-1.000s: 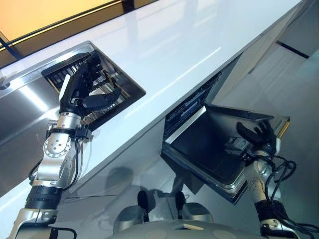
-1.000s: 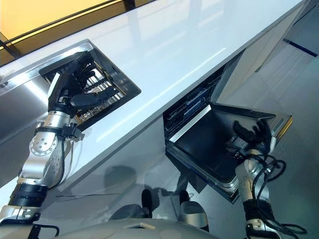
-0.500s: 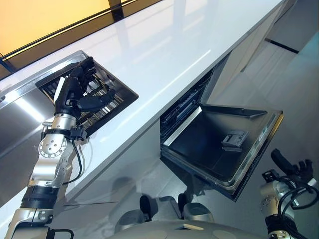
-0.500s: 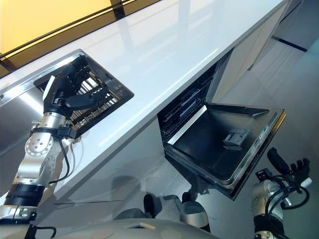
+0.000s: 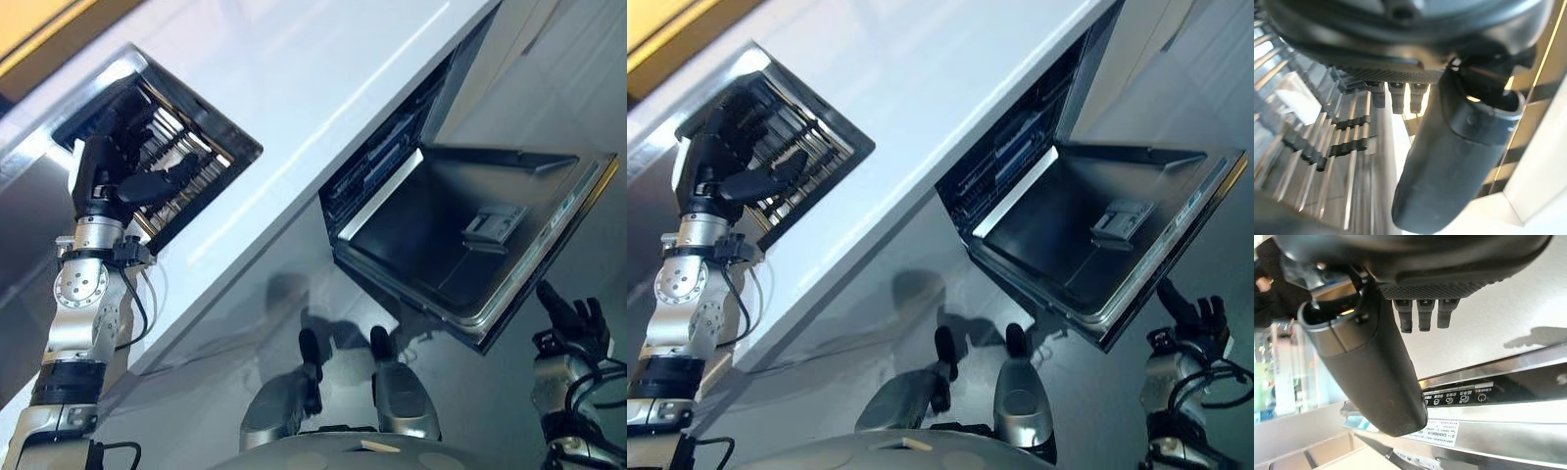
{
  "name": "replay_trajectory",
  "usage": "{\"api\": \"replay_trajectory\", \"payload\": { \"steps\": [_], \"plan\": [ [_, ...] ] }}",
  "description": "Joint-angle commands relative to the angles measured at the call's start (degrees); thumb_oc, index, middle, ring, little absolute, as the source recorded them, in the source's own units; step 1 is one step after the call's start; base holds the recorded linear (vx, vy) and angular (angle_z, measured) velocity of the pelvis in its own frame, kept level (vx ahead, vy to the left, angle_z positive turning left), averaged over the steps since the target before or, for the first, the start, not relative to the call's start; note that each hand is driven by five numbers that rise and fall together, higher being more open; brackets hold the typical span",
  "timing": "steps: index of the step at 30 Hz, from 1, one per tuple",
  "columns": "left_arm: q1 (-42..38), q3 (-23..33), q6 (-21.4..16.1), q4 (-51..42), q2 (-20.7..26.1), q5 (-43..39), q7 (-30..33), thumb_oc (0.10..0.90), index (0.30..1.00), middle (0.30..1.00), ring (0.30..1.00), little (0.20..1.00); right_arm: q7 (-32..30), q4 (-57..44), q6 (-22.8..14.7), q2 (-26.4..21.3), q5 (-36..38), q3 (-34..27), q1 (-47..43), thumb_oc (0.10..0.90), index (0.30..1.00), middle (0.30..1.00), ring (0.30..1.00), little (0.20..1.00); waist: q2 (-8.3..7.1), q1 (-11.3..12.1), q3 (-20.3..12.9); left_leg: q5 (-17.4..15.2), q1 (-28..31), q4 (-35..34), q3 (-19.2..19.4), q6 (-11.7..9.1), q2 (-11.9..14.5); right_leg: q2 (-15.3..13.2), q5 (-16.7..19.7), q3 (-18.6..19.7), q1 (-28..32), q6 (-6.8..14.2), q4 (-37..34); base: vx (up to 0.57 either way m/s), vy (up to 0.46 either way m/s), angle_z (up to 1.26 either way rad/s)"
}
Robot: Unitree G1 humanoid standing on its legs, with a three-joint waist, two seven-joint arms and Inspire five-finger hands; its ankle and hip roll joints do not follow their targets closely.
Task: Pick up plates and place into dishwasher.
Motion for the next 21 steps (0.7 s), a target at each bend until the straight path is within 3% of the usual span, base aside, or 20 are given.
{"api": "replay_trajectory", "payload": {
  "steps": [1,8,12,13,16,21],
  "plan": [
    [-8.9,4.1,-10.0,-3.5,4.1,-1.1,3.1,0.8,0.9,0.9,0.9,0.9,1.9,0.1,-6.2,-4.0,6.5,1.5,-3.5,0.8,0.9,0.9,0.9,0.9,-1.09,0.6,2.0,-11.7,-6.3,16.5,-0.8,1.9,-4.6,0.7,-5.5,-1.8,-6.8,-2.7,12.1,-0.12,-0.017,0.02],
    [-14.6,0.7,-6.7,-8.5,3.7,1.5,5.4,0.8,0.9,0.9,0.9,0.9,8.1,-0.5,-8.0,-2.7,10.3,3.8,-6.7,0.8,0.9,0.9,0.9,0.9,-0.5,2.1,2.3,-12.7,-17.0,22.8,-1.3,2.6,-5.9,0.3,-8.0,-3.1,-19.4,-3.8,23.1,-0.05,0.002,0.05],
    [-15.4,0.5,-5.5,-9.8,2.8,2.5,5.9,0.8,0.9,0.9,0.9,0.9,19.1,-0.7,-6.9,-2.1,17.1,4.2,-7.5,0.8,0.9,0.9,0.9,0.9,-0.47,2.5,2.3,-13.8,-19.3,25.0,-1.4,2.6,-6.3,0.1,-8.9,-3.6,-22.1,-3.9,25.7,0.03,0.012,-0.03],
    [-15.2,0.7,-5.3,-9.8,2.7,2.6,5.8,0.8,0.9,0.9,0.9,0.9,24.9,-2.2,-5.3,-1.5,19.4,4.7,-7.7,0.8,0.9,0.9,0.9,0.9,-0.55,2.7,2.3,-13.9,-19.8,25.3,-1.5,2.6,-6.3,0.1,-8.9,-3.6,-22.5,-4.0,25.9,0.03,0.015,-0.09],
    [-14.9,1.2,-5.3,-9.4,2.9,2.8,5.5,0.8,0.9,0.9,0.9,0.9,33.9,-4.9,-2.3,-0.7,21.5,5.9,-7.7,0.8,0.9,0.9,0.9,0.9,-0.84,2.9,2.3,-13.3,-20.6,25.3,-1.5,2.6,-6.2,0.3,-8.2,-3.5,-23.1,-3.9,25.6,0.0,0.001,-0.09],
    [-12.8,2.9,-7.0,-8.5,3.7,3.3,4.7,0.8,0.9,0.9,0.9,0.9,50.8,-15.7,7.2,1.1,25.3,9.8,-6.1,0.8,0.9,0.9,0.9,0.9,-1.98,3.1,2.3,-13.4,-20.4,24.9,-1.3,2.7,-5.6,0.5,-7.8,-3.2,-22.6,-3.3,24.5,0.01,-0.01,-0.05]
  ]
}}
